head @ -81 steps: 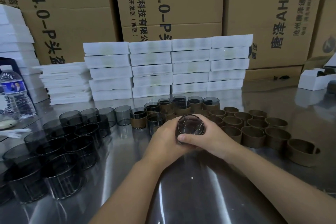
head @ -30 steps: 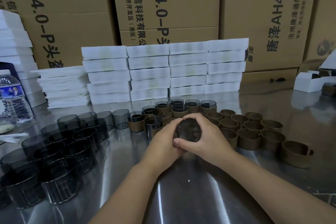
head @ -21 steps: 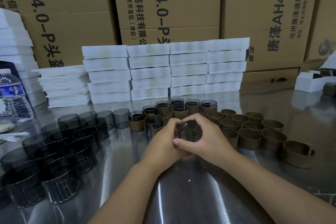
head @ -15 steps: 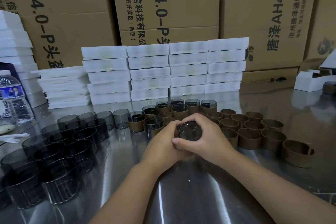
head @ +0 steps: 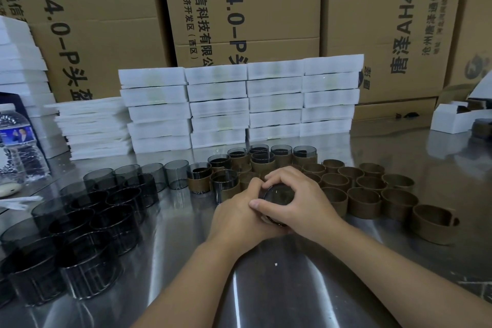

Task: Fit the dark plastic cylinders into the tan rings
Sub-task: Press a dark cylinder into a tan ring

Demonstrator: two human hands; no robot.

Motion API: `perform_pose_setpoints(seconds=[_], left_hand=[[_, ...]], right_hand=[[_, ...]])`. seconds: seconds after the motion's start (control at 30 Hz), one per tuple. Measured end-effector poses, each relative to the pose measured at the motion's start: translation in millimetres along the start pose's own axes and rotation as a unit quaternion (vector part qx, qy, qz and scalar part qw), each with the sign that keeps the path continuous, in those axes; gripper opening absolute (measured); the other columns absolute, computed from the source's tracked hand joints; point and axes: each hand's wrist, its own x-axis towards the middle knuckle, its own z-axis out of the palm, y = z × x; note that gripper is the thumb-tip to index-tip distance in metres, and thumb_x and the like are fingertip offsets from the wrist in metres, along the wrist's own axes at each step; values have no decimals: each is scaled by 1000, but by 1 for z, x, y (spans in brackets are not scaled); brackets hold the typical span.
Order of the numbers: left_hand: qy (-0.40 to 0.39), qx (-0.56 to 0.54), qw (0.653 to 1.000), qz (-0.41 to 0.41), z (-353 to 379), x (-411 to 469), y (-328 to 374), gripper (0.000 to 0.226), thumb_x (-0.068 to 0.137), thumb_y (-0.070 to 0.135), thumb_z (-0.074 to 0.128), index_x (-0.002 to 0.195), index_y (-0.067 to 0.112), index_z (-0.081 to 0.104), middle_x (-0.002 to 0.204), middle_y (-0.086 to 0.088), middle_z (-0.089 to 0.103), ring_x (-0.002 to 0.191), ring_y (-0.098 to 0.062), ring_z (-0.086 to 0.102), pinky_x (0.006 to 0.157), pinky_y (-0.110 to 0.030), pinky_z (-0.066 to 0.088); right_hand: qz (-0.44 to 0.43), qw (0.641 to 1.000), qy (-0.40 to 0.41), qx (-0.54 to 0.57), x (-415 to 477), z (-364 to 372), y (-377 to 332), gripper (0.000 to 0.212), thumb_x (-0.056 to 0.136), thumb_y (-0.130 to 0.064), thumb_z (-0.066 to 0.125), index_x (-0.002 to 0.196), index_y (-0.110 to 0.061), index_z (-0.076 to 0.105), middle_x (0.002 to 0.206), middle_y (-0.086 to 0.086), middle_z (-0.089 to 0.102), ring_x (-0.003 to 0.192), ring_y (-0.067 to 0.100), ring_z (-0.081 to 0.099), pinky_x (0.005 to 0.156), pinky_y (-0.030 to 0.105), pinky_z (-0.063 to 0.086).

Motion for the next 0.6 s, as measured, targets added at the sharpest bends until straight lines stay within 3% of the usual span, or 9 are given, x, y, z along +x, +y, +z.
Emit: perform_pose_setpoints(seconds=[0.13,0.2,0.27,0.3,0.37,0.43,0.5,0.6], left_hand=[[-23,-37,999,-5,0,1,0,68,42,75,57,93,48,22,82,19,58,74,-5,58,55,-22,40],[-37,-95,995,17,-1,1,-2,72,48,66,69,107,57,28,99,26,60,89,3,60,69,-26,52],[-37,-139,988,54,-3,-1,-3,80,57,51,77,119,71,28,117,37,55,105,11,56,85,-18,51],[-33,-149,986,70,-4,-2,-3,85,61,44,77,123,73,27,121,41,52,107,14,54,85,-12,48],[-21,-141,987,75,-4,-1,-3,85,66,38,75,122,77,26,121,42,52,98,14,57,79,-11,47],[-6,-123,991,59,-3,0,-4,78,67,41,76,115,79,27,115,34,59,93,7,60,77,-22,51],[1,-112,993,38,-2,0,-5,73,64,47,76,114,72,30,108,24,65,93,-2,64,77,-30,54],[11,-102,995,19,-1,0,-3,72,57,55,71,115,63,30,101,20,67,89,-6,65,74,-31,55]], right_hand=[[-16,1000,10,0,-1,1,1,38,63,-62,71,84,-31,65,101,-22,58,101,-1,57,89,38,50],[-18,1000,14,-8,-1,2,2,44,60,-68,66,87,-33,61,103,-23,56,101,-1,57,88,36,51],[-16,1000,21,-3,0,1,5,48,58,-69,67,93,-38,54,108,-23,53,103,-2,56,88,29,51],[-14,1000,26,3,1,1,7,50,57,-69,69,95,-40,51,110,-23,52,105,-3,55,89,24,50],[-10,999,30,11,2,2,9,53,55,-70,69,95,-45,47,112,-25,49,107,-5,53,87,13,44],[-13,999,29,12,3,3,10,52,54,-73,68,94,-48,46,111,-26,48,107,-8,51,83,6,40],[-20,999,31,12,2,4,10,50,54,-73,68,93,-49,47,109,-25,49,106,-7,51,82,3,39],[-23,999,33,13,2,4,9,46,55,-72,66,90,-48,48,105,-22,53,103,-7,51,81,1,37]])
